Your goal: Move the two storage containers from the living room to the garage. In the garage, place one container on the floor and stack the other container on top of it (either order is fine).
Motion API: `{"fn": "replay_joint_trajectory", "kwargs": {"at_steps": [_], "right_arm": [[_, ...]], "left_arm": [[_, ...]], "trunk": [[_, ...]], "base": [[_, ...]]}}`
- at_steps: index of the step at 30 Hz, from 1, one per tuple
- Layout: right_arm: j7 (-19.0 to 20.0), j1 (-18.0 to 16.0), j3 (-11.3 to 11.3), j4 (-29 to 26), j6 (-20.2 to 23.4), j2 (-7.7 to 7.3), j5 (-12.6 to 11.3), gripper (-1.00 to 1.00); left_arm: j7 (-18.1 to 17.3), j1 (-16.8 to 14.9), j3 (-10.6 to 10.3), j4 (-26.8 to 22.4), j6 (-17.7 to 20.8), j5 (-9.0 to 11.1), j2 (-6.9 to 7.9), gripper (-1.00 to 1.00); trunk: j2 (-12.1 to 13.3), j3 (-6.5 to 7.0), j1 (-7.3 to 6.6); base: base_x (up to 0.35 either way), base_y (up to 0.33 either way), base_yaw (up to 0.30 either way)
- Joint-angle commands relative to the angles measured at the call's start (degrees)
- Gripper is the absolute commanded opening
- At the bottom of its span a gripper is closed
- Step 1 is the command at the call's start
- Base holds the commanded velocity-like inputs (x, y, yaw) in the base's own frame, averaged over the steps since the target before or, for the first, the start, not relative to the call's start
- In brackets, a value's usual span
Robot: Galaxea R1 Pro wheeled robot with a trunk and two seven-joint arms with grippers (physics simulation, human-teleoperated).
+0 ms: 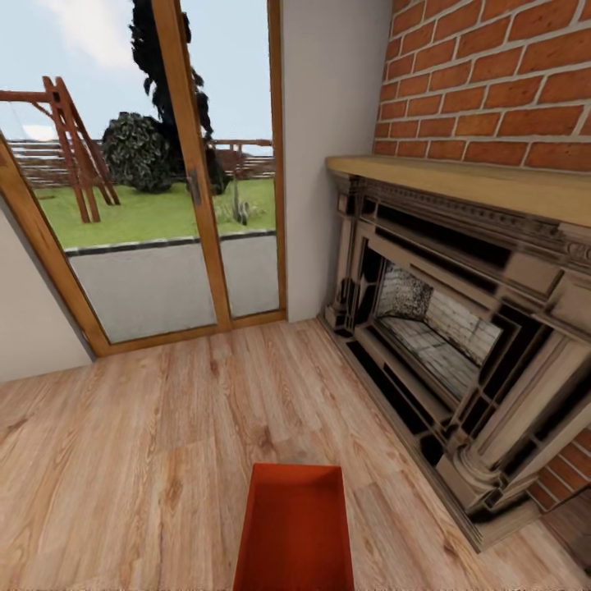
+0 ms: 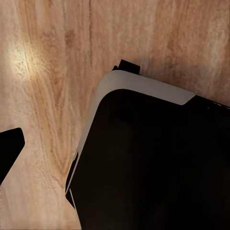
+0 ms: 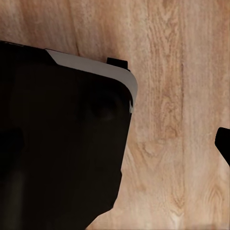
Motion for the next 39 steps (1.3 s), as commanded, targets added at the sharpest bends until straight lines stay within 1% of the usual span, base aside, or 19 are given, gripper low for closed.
{"fn": "replay_joint_trajectory", "kwargs": {"at_steps": [1, 39], "right_arm": [[-0.13, -0.07, 0.20, 0.17, -0.28, 0.00, 0.48, 1.00], [-0.13, -0.07, 0.20, 0.17, -0.28, 0.00, 0.40, 1.00]], "left_arm": [[0.11, -0.01, -0.22, 0.02, -0.15, 0.30, -0.01, 1.00], [0.36, -0.03, 0.04, 0.02, -0.15, 0.29, -0.13, 1.00]], "trunk": [[-0.04, -0.15, 0.00], [-0.04, -3.61, 0.00]], "base": [[0.000, 0.000, 0.000], [0.000, 0.000, 0.000]]}}
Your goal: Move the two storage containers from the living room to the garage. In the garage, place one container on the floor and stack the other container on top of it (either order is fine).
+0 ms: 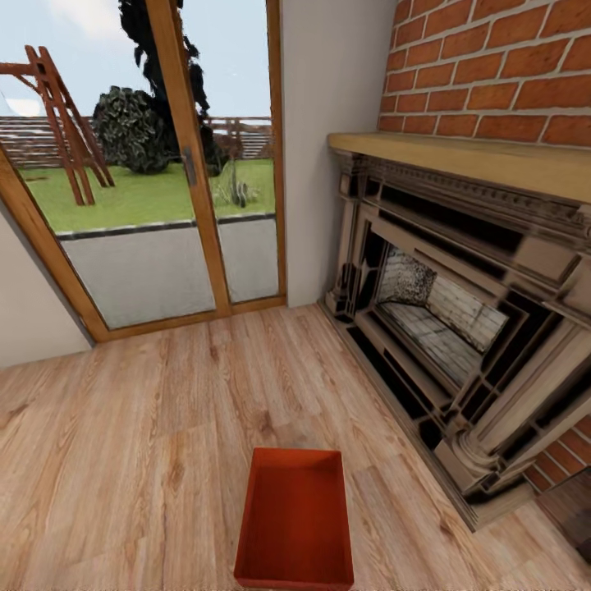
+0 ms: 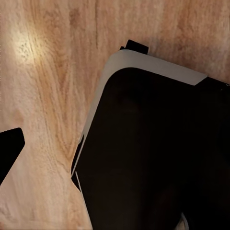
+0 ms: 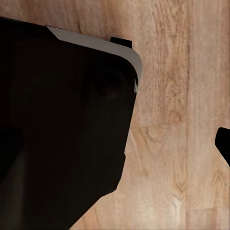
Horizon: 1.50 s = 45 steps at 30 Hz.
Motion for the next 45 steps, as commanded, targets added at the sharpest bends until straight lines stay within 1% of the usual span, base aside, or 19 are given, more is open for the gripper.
{"fn": "replay_joint_trajectory", "kwargs": {"at_steps": [1, 15, 36, 45], "right_arm": [[-0.13, -0.07, 0.20, 0.17, -0.28, 0.00, 0.46, 1.00], [-0.13, -0.07, 0.20, 0.17, -0.26, 0.00, 0.46, 1.00], [-0.13, -0.07, 0.21, 0.17, -0.26, 0.00, 0.46, 1.00], [-0.13, -0.07, 0.20, 0.17, -0.28, 0.00, 0.46, 1.00]], "left_arm": [[0.15, -0.03, -0.16, 0.02, -0.15, 0.32, -0.08, 1.00], [0.21, -0.03, -0.04, 0.02, -0.15, 0.38, -0.22, 1.00], [0.21, -0.02, -0.10, 0.02, -0.15, 0.38, -0.23, 1.00], [0.21, -0.03, -0.08, 0.02, -0.15, 0.38, -0.16, 1.00]], "trunk": [[-0.04, -0.15, 0.00], [-0.04, -1.42, 0.00], [-8.46, -7.10, 4.61], [-8.46, -7.92, 4.61]], "base": [[0.000, 0.000, 0.000], [0.000, 0.000, 0.000], [0.000, 0.000, 0.000], [0.000, 0.000, 0.000]]}}
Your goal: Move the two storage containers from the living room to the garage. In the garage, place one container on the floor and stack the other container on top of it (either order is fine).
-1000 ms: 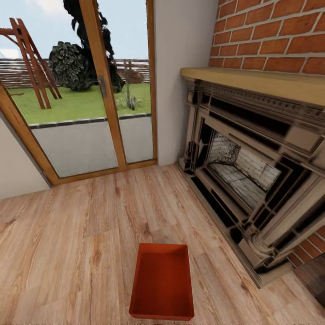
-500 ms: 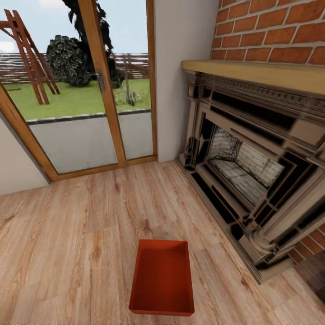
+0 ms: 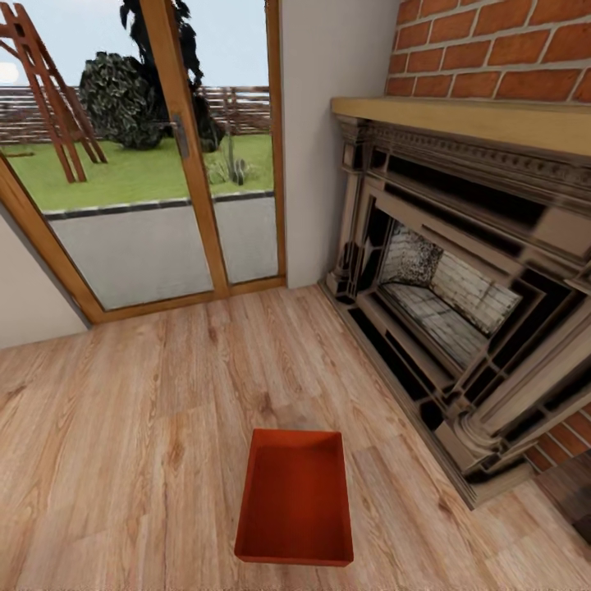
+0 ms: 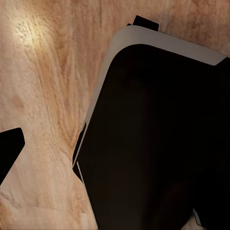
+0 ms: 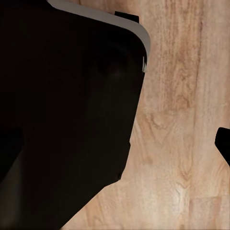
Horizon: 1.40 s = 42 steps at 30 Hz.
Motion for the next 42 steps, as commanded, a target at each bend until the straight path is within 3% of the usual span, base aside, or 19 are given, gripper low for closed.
{"fn": "replay_joint_trajectory", "kwargs": {"at_steps": [1, 42], "right_arm": [[-0.13, -0.07, 0.20, 0.17, -0.28, 0.00, 0.47, 1.00], [-0.13, -0.07, 0.20, 0.17, -0.22, 0.00, 0.41, 1.00]], "left_arm": [[0.11, -0.02, -0.18, 0.02, -0.15, 0.28, 0.00, 1.00], [0.11, -0.02, -0.17, 0.02, -0.15, 0.28, 0.00, 1.00]], "trunk": [[-0.03, -0.14, 0.00], [-0.03, -3.87, 0.00]], "base": [[0.000, 0.000, 0.000], [0.000, 0.000, 0.000]]}}
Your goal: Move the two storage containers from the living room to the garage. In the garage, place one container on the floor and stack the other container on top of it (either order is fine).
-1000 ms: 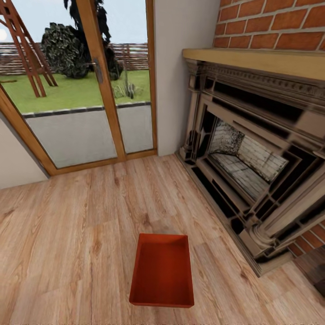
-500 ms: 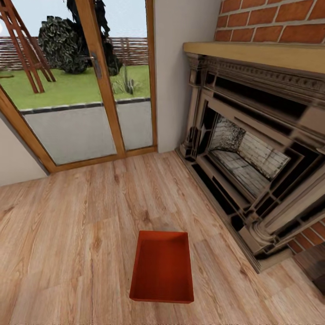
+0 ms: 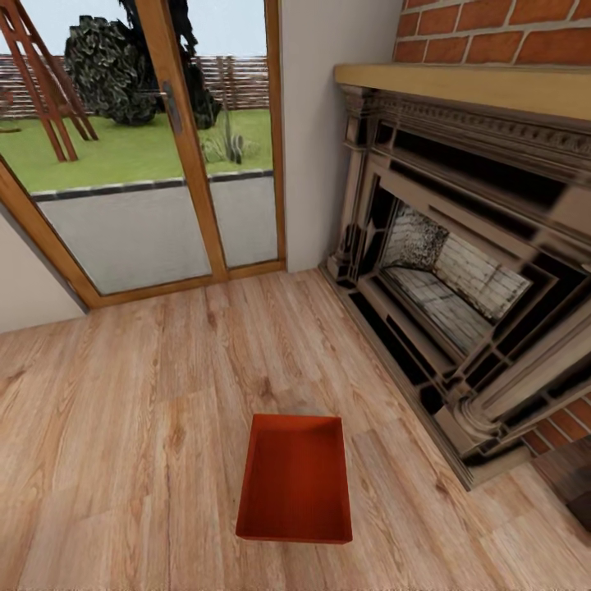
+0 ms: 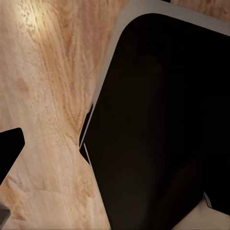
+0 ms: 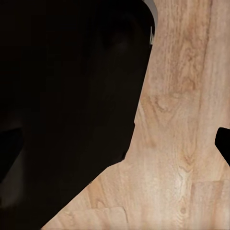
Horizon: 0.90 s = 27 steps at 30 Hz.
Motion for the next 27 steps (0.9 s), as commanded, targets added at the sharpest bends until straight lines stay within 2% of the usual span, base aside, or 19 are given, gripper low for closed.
{"fn": "replay_joint_trajectory", "kwargs": {"at_steps": [1, 27], "right_arm": [[-0.13, -0.07, 0.21, 0.17, -0.29, 0.00, 0.46, 1.00], [-0.13, -0.07, 0.21, 0.17, -0.29, 0.00, 0.44, 1.00]], "left_arm": [[0.11, -0.02, -0.19, 0.02, -0.15, 0.28, -0.01, 1.00], [0.11, -0.02, -0.19, 0.02, -0.15, 0.28, 0.00, 1.00]], "trunk": [[-0.03, -0.13, 0.00], [-0.03, -2.50, 0.00]], "base": [[0.000, 0.000, 0.000], [0.000, 0.000, 0.000]]}}
